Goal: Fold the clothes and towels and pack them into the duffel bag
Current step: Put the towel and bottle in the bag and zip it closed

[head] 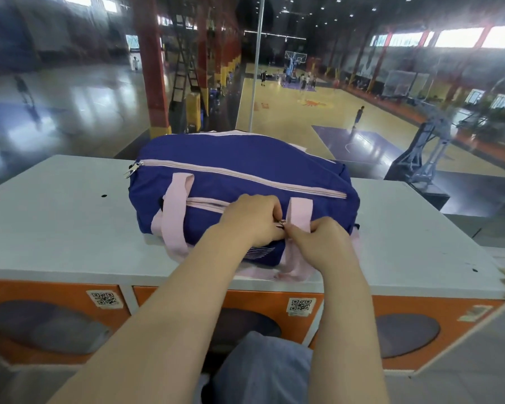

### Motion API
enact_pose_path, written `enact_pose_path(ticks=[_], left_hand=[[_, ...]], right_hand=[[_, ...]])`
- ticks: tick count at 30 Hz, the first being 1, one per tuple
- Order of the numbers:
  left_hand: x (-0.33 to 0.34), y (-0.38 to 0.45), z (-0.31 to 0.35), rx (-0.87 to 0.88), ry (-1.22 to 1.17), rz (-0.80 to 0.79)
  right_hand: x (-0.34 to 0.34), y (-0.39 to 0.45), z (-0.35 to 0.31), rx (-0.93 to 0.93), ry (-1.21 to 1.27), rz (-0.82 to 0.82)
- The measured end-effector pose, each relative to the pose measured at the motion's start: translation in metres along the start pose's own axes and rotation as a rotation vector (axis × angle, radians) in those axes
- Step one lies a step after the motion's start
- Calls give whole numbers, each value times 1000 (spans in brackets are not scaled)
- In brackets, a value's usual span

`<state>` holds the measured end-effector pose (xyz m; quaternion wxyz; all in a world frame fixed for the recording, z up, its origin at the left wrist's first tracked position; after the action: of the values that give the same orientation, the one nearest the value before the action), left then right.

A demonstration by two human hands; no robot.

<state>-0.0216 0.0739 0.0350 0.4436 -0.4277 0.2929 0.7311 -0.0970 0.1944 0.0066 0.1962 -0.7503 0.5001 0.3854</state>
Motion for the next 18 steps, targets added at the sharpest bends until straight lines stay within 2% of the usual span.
enact_pose_path(ticks=[2, 6, 12, 18], left_hand=[[3, -1, -2, -3, 56, -5], [8, 0, 4, 7, 210, 87], [19, 3, 9, -35, 316, 159], [17, 0, 10, -23, 273, 203]], right_hand=[[3, -2, 3, -4, 42, 28], [8, -3, 8, 16, 220, 61], [12, -5, 8, 91, 450, 83], [11, -8, 8, 99, 546, 104]])
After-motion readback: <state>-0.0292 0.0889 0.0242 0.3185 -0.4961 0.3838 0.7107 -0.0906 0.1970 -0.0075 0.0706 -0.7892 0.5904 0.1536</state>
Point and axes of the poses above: each hand's wrist, its own y-axis towards the middle knuckle, its own x-axis out of the palm, z = x × y, the point moved 1 cm from there along y, towards the middle knuckle, and after that the axes turned 4 degrees about -y, right-handed, at the moved point
